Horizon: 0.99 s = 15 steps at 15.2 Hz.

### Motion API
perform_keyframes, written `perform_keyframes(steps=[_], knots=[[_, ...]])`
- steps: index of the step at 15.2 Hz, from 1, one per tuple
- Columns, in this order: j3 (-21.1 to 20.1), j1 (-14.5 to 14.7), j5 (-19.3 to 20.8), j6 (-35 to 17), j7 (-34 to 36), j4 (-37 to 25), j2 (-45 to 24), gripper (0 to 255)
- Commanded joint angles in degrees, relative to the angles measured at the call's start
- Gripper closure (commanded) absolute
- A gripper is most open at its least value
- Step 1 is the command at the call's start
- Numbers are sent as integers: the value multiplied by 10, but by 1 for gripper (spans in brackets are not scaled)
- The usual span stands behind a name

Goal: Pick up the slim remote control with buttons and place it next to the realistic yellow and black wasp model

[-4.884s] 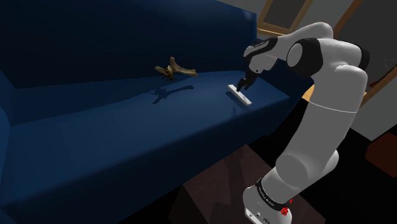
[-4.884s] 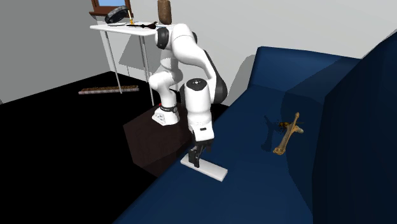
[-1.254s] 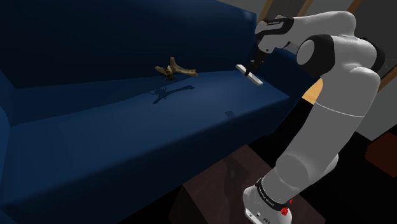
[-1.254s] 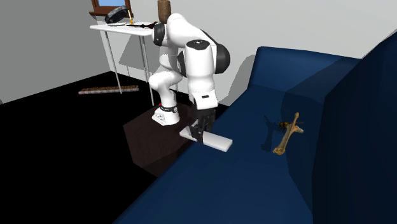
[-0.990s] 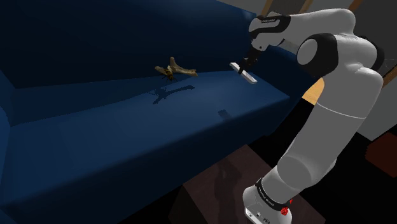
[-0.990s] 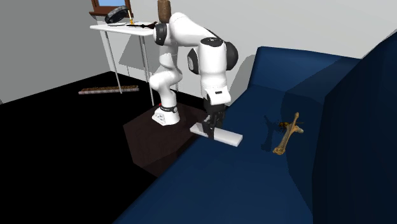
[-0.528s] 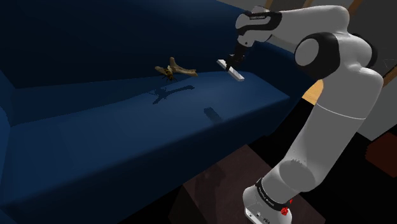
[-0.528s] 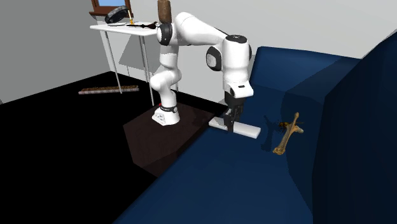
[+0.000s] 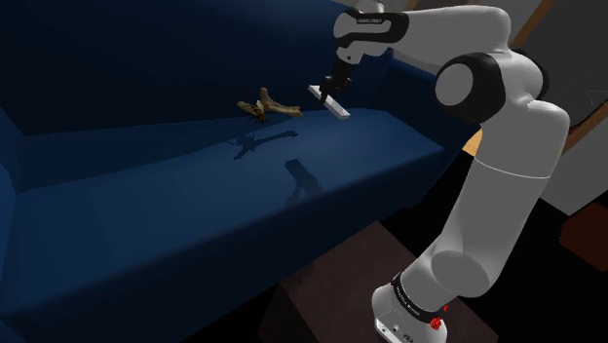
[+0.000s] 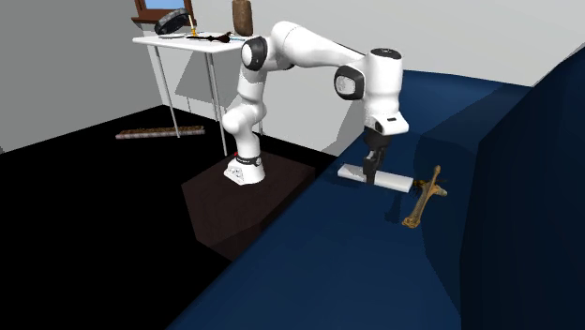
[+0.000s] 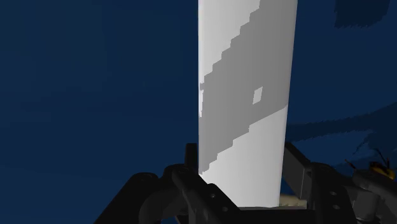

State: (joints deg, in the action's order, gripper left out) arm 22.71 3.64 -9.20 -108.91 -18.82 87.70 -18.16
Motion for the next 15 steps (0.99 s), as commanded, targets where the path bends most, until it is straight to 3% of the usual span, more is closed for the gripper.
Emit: perform_keyframes(steps=[1,4,15], knots=[[-7,13,0,7,23,-20,-12,255],[-17,27,-2,17,50,-52,-34,255],[-20,30,-9,-63,43,18,-44,255]])
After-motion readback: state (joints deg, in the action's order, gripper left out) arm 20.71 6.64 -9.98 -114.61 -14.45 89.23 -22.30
